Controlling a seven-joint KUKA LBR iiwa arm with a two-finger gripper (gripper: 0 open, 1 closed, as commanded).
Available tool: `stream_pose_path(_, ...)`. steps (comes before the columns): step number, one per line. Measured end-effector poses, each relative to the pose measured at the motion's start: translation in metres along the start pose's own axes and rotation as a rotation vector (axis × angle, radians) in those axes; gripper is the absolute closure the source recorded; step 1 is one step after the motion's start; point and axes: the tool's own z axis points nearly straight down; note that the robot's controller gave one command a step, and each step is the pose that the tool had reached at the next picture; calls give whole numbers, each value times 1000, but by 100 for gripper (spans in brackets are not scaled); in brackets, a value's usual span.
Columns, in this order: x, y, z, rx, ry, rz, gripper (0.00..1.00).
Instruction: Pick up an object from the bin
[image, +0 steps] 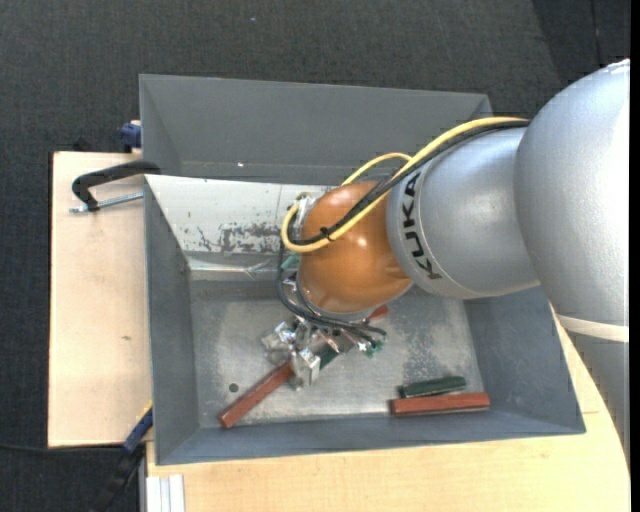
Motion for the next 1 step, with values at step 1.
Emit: stream_pose_path(1,0,0,0,0,0,1,100)
